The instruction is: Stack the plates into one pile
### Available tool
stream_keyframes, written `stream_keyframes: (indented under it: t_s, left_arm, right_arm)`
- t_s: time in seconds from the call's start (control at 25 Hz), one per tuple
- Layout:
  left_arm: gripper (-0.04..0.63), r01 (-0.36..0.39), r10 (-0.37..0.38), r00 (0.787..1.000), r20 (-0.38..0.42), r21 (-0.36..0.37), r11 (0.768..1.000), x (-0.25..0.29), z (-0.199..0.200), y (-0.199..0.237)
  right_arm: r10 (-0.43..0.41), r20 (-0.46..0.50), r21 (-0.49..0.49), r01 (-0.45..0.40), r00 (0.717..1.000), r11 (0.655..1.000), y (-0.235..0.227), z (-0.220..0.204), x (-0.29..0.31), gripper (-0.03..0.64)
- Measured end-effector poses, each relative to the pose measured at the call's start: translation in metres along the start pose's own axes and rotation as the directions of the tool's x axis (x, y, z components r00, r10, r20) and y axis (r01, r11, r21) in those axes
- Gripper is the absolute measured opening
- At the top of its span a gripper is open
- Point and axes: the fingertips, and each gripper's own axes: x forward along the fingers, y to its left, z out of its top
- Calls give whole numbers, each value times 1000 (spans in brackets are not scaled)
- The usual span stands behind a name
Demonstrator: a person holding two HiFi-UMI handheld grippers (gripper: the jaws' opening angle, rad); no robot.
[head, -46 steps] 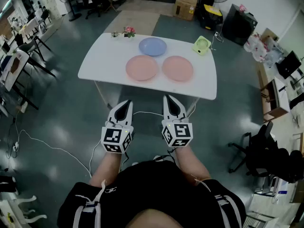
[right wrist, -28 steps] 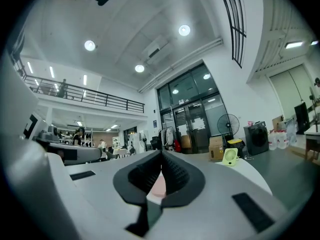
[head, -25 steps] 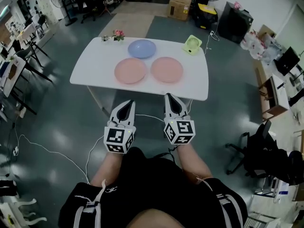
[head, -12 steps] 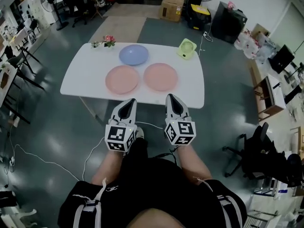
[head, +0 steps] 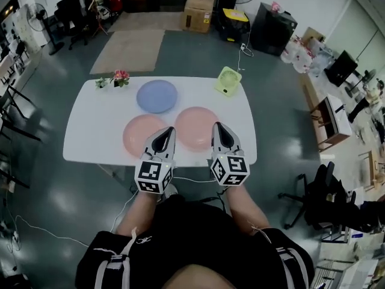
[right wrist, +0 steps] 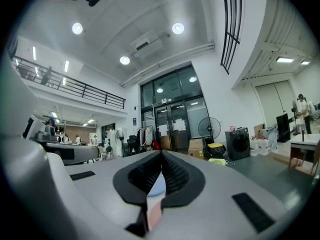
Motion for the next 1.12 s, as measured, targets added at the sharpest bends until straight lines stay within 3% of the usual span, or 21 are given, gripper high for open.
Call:
stream_keyframes:
  t_s: [0.2,0.44,0.92,0.96,1.04,1.12]
  left_arm:
    - [12,50,-50,999,9,-22,999,71,17,68]
    - [12,86,-87,996,-16,-38,996,137,14,121]
    - [12,-11,7,998,-66,-58,998,195,2,129]
    - [12,-16,12,998,-66,-61,998,198,2,127]
    - [12,-24,20,997,-68,-55,998,204,1,123]
    - [12,-34,30,997,-72,-49,998,209,-1,119]
  right_arm:
    - [-27,6,-16,27,1000,999,-1,15,95,15]
    - [-68,10,-2,68,998,998,-18,12,169,15]
    - [-87,-38,1,88,995,996,-108,2,203,17]
    - [-73,-37,6,73,997,997,-113,2,205,26]
    - [-49,-40,20,49,998,999,-125,-2,209,173]
    - [-50,-64,27,52,997,998,-139,-11,211,184]
